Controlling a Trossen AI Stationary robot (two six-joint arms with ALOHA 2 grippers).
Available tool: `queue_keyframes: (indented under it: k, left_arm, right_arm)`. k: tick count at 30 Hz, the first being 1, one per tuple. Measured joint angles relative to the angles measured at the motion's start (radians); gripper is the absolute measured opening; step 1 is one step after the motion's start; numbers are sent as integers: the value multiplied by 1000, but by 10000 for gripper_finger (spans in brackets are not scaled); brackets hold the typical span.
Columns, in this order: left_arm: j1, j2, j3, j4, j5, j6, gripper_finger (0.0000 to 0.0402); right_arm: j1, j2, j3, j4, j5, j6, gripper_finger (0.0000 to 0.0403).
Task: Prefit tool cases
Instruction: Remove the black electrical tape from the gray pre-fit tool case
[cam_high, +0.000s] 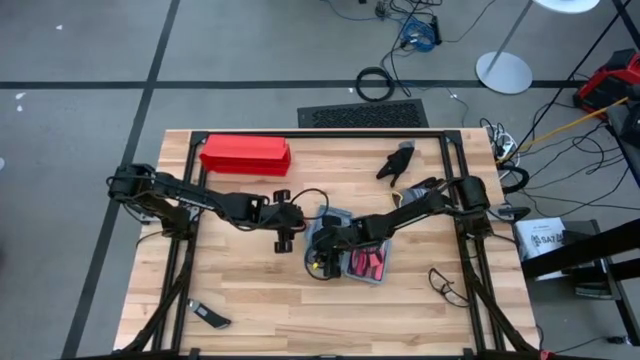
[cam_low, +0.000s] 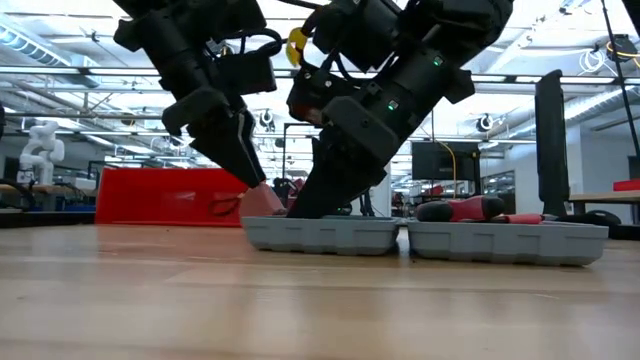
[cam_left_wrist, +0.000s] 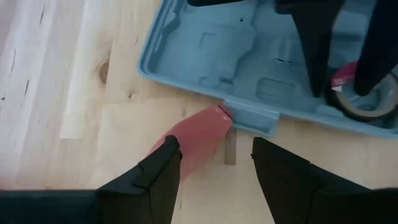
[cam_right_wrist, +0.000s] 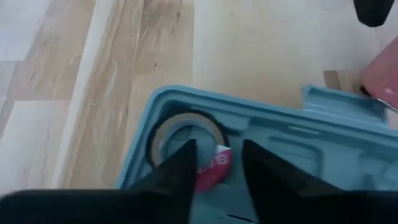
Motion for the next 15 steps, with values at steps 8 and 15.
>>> queue_keyframes:
  k: [8,15]
  left_arm:
    - [0,0,-1,12,4,3,203]
    - [0,0,-1,14,4,2,203]
  right_arm:
    - [5,-12,-1,-19,-15,-12,3]
    - [33,-68,-6,-48,13,-35,0]
